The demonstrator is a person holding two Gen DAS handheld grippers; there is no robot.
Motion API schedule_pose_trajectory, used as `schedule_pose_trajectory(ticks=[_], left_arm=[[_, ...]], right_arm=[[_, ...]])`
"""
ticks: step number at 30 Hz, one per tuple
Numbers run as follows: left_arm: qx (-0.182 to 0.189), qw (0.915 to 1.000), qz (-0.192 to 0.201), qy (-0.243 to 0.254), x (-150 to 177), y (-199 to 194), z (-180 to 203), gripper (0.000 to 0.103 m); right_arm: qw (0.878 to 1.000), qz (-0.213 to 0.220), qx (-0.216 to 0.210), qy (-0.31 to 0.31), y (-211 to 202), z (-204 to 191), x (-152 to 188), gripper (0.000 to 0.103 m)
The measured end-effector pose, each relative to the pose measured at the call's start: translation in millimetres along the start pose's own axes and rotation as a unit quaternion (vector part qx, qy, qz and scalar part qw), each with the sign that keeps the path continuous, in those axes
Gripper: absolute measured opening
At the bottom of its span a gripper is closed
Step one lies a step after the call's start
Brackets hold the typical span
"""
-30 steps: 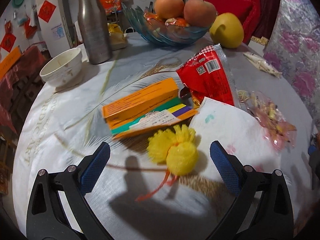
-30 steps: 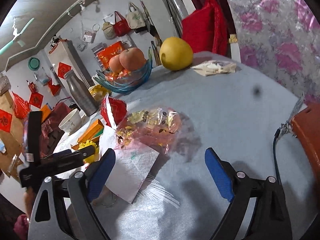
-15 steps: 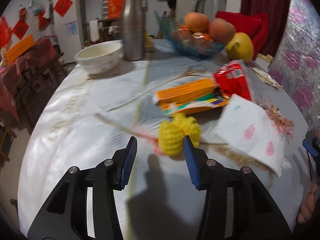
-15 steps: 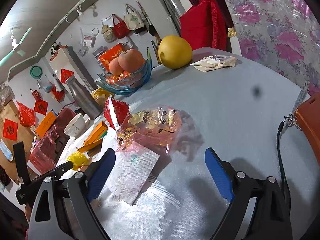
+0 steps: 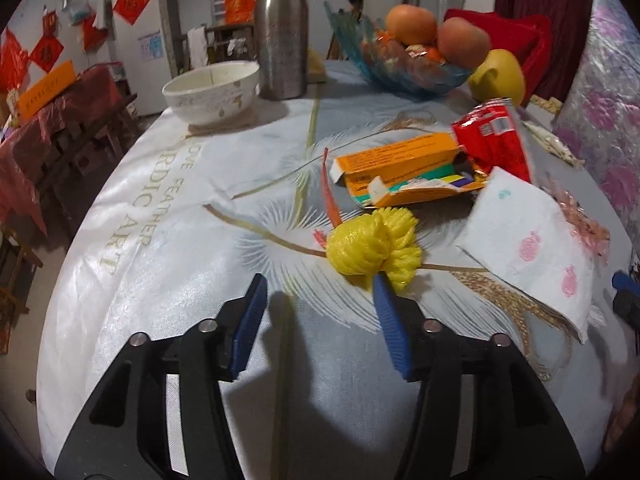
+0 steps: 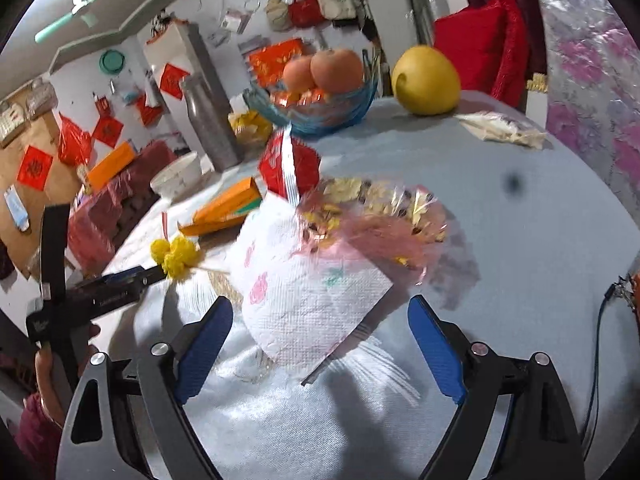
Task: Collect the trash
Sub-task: 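Grasp the white tissue with the right tool while the left tool approaches the yellow pompom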
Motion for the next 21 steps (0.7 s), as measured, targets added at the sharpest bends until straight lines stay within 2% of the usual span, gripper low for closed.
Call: schedule_pose_trajectory(ticks=[1, 4, 6, 7, 8, 9, 10, 13, 14, 16, 18, 21], left_arm=[[0.001, 1.0000, -0.005, -0.007, -1, 2, -2, 0.059], [0.007, 0.9997, -0.008, -0.022, -1, 4, -8, 0.065], [0.003, 0.9996, -0.006, -0.027, -1, 3, -10, 0.067], [0.003, 0.9996, -0.006, -0.027, -1, 3, -10, 0.067], [0.002, 0.9996, -0.006, -0.027, -1, 2, -10, 0.067], [0.002, 0.9997, -0.005, -0.025, -1, 2, -10, 0.068], [0.004, 0.9997, -0.004, -0.024, -1, 2, -10, 0.068], [0.006, 0.9999, 0.002, -0.015, -2, 0, -6, 0.067], [0.005, 0.9999, 0.004, -0.011, -3, -1, -5, 0.067], [0.003, 1.0000, 0.009, -0.003, -3, -2, -2, 0.067], [0.004, 0.9999, 0.016, 0.002, -5, -4, 0, 0.068], [-0.001, 0.9997, 0.023, 0.001, -7, -4, -1, 0.077]], right_arm=[[1.000, -0.008, 0.001, -0.003, 3, 0, 1, 0.080], [0.999, -0.030, 0.022, -0.018, 16, -8, 2, 0.079], [0.999, -0.037, 0.020, -0.028, 22, -17, 2, 0.076], [0.998, -0.042, 0.022, -0.036, 26, -21, 2, 0.061], [0.998, -0.047, 0.018, -0.038, 29, -24, 3, 0.031], [0.998, -0.052, 0.010, -0.038, 31, -25, 4, 0.014], [0.998, -0.054, -0.005, -0.033, 30, -25, 4, 0.002], [0.998, -0.007, -0.066, -0.007, 10, -21, -1, 0.002], [0.995, 0.019, -0.102, -0.002, -2, -22, -3, 0.002], [0.990, 0.043, -0.133, 0.000, -14, -22, -5, 0.003], [0.988, 0.051, -0.148, 0.001, -19, -23, -5, 0.003], [0.989, 0.042, -0.145, 0.001, -17, -26, -5, 0.004]])
Point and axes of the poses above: each gripper's, at about its wrist camera, not at the fingertips, and y roughly the way its jaws point, z to its right, x to its underside, the point moved 6 cm from there along y, roughly the way its jaws point, and after that the axes turned 1 degree about y, right-handed, at the moved point
